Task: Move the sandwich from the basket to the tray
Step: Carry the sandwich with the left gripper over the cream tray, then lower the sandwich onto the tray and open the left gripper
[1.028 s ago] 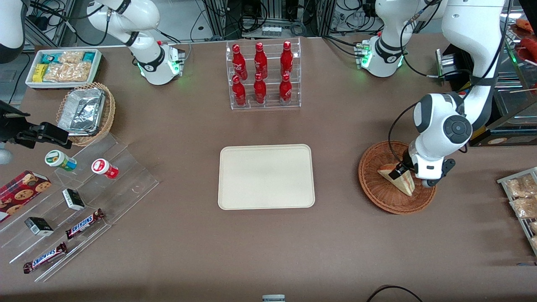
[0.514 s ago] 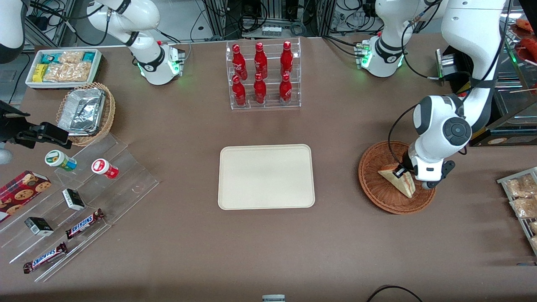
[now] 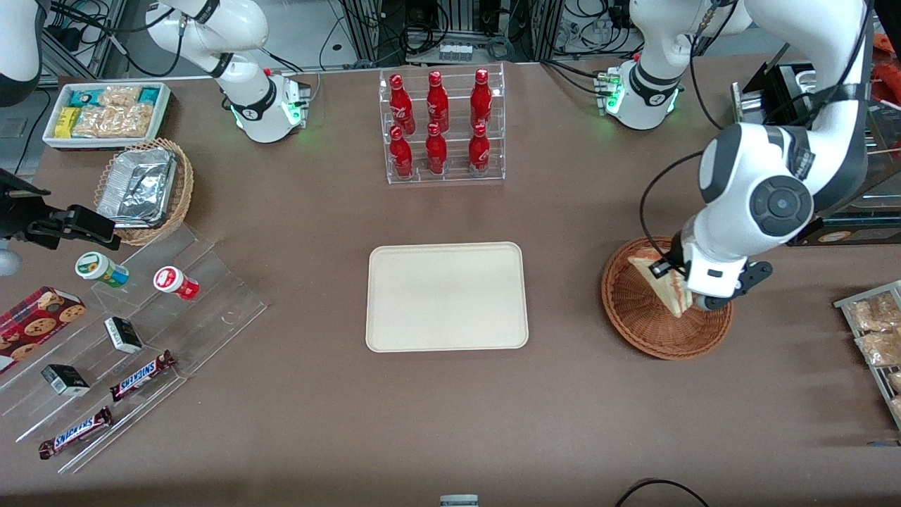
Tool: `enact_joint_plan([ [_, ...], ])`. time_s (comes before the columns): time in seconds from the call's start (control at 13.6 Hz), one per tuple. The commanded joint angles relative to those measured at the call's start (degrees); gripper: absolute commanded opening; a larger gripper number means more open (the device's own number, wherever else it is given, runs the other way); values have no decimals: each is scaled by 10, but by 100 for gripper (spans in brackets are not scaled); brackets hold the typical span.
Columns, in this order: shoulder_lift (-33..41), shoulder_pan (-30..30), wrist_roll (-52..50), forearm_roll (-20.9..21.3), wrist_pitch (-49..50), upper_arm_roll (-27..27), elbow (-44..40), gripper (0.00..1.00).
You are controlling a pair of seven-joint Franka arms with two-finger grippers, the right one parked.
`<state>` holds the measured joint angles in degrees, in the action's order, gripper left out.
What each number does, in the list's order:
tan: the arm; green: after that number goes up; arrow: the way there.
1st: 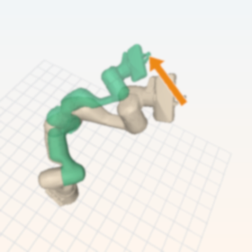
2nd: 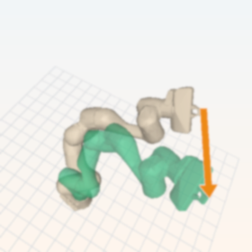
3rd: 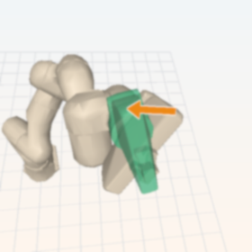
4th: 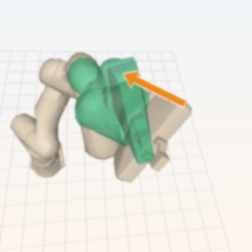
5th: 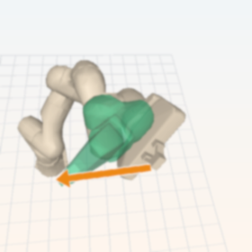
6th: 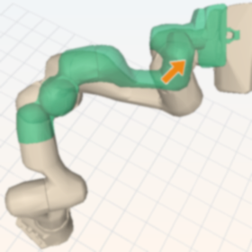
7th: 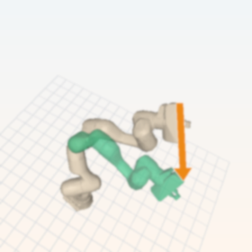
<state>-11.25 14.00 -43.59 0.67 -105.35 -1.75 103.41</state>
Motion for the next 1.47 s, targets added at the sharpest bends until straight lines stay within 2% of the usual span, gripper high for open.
enact_joint_plan([
  [0.0, -34, 68, -25, 2, 23, 5, -51, 0],
  [0.44, -158, 207, -77, -8, 18, 5, -181, 0],
  [0.66, -201, 248, -88, -8, -45, 5, -202, 0],
  [1.17, -293, 292, -98, -1, -174, 6, -220, 0],
  [1.39, -320, 312, -97, 2, -188, 7, -239, 0],
])
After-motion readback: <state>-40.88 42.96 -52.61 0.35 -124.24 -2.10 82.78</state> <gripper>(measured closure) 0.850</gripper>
